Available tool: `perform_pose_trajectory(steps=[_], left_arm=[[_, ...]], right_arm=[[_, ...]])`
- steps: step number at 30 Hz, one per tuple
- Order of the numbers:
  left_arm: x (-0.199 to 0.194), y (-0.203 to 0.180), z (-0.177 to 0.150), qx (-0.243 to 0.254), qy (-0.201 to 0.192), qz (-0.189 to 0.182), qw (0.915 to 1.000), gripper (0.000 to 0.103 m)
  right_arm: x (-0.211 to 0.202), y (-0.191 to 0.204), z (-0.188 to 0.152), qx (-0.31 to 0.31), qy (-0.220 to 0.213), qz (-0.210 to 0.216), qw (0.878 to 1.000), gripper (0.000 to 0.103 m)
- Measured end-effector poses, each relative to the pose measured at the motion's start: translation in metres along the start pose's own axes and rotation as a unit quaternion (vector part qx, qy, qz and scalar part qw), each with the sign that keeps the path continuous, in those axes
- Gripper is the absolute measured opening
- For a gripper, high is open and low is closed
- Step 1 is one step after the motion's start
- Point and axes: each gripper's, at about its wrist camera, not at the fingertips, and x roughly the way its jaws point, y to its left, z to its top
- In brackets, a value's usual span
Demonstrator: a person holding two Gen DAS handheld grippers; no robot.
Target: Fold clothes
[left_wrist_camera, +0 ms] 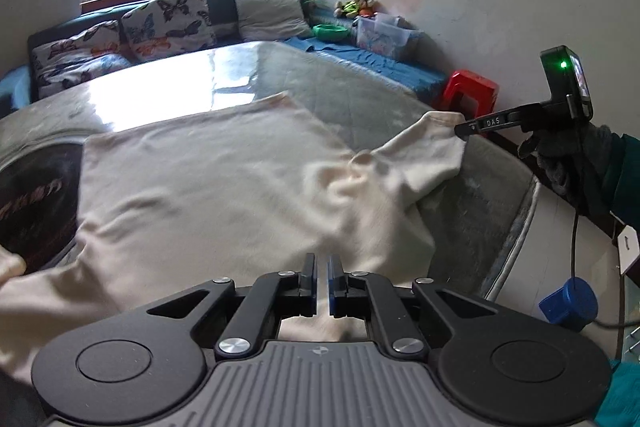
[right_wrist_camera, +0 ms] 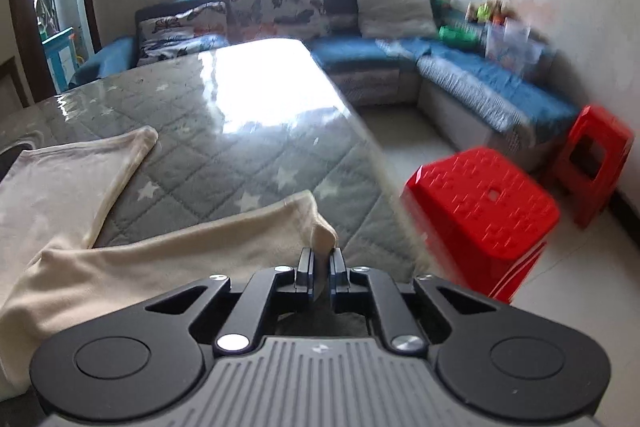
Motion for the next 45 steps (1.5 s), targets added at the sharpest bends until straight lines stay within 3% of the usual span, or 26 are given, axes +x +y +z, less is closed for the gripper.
perform_pose_trajectory(steps=[5,11,14,18,21,26,30,34,37,45], left_arm=[[0.024,-0.016,0.009,0.014,0.005,-0.026,0.9996,0.006],[0.047,-0.029,0.002,0.025,0.031,-0.055,0.9977,0.006],[0.046,-0.024,-0.002,0.019,0.039,-0.058,0.9974,0.006],[0.034,-0.004,0.005,-0.002,0.023,-0.035,0.9991,0.006],[0.026,0.016,0.011,-0.021,0.008,-0.002,0.9998,0.007],[0.020,0.057,0.012,-0.062,0.005,0.064,0.9960,0.007],[0.021,0.086,0.005,-0.095,0.018,0.102,0.9901,0.007],[0.014,0.106,0.001,-0.113,0.021,0.119,0.9862,0.008],[0.011,0.113,0.002,-0.118,0.020,0.129,0.9844,0.008],[0.013,0.128,0.003,-0.135,0.020,0.135,0.9815,0.008]], right_arm=[[-0.037,-0.001,0.014,-0.047,-0.041,-0.068,0.996,0.006],[-0.018,-0.007,0.005,-0.060,-0.002,-0.105,0.993,0.013],[-0.022,0.002,0.005,-0.065,-0.003,-0.078,0.995,0.015],[-0.029,0.039,0.010,-0.092,-0.007,0.032,0.995,0.016],[-0.030,0.076,0.013,-0.120,-0.008,0.117,0.986,0.016],[-0.019,0.140,0.018,-0.176,-0.004,0.202,0.963,0.015],[-0.001,0.165,0.011,-0.206,0.023,0.219,0.953,0.015],[0.018,0.168,0.011,-0.208,0.045,0.211,0.954,0.014],[0.020,0.164,0.023,-0.202,0.030,0.199,0.958,0.014],[0.087,0.165,0.067,-0.151,0.051,0.177,0.971,0.014]])
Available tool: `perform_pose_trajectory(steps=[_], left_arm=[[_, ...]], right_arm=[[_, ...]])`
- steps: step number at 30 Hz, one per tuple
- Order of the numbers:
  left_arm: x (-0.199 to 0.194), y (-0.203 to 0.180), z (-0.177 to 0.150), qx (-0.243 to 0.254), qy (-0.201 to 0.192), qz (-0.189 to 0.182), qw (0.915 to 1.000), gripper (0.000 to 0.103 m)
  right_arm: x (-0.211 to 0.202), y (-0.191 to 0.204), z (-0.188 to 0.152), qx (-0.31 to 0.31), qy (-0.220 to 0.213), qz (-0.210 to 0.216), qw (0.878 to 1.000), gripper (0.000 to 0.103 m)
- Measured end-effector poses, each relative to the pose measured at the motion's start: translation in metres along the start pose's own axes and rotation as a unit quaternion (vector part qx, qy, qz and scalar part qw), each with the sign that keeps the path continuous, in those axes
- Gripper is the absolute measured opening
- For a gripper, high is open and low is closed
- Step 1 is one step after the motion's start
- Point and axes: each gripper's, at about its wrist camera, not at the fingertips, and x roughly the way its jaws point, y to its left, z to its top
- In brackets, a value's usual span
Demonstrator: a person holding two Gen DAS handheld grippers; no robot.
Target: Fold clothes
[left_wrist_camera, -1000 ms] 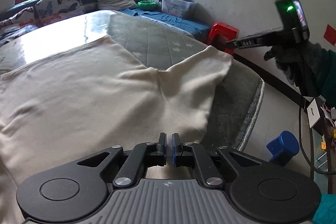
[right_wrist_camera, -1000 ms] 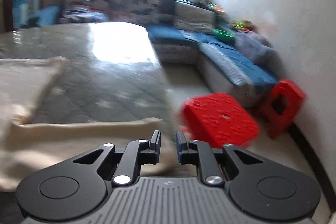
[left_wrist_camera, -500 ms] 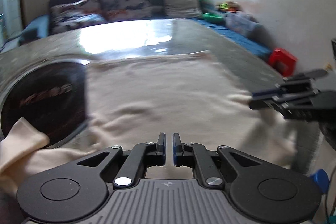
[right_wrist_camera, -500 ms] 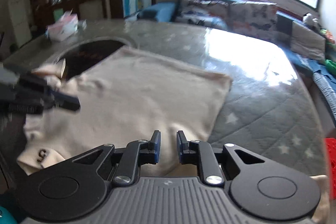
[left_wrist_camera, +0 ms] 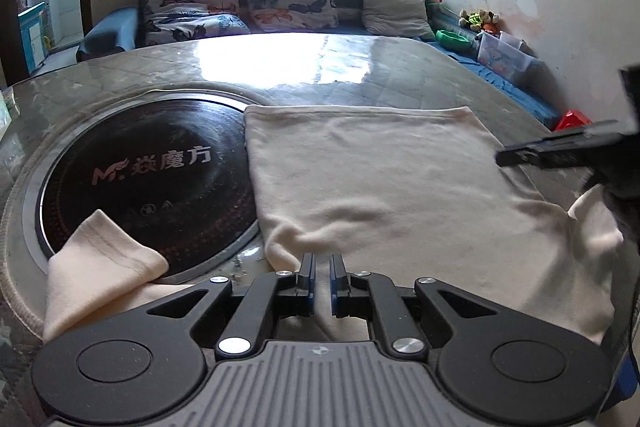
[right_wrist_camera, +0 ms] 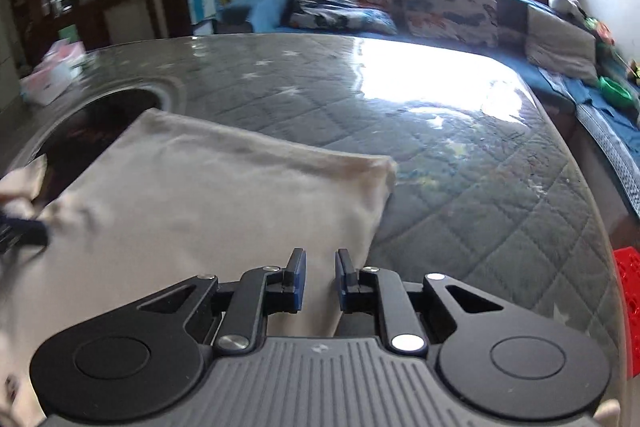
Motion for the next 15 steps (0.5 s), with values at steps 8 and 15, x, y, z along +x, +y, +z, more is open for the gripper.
perform_pose_trajectory(steps=[8,15], left_arm=[[0.001,0.008,0.002,-0.008,-0.004,0.000,1.0000,0.008],[-0.006,0.016,0.005,-0.022,-0.012,0.005,0.9997,0.008]], right_arm=[[0.038,-0.018,0.030,0.031,-0.008,-0.013,0.999,0.015],[0.063,-0.020,0.058,0.021,-0.003,-0.022,1.000,0.015]])
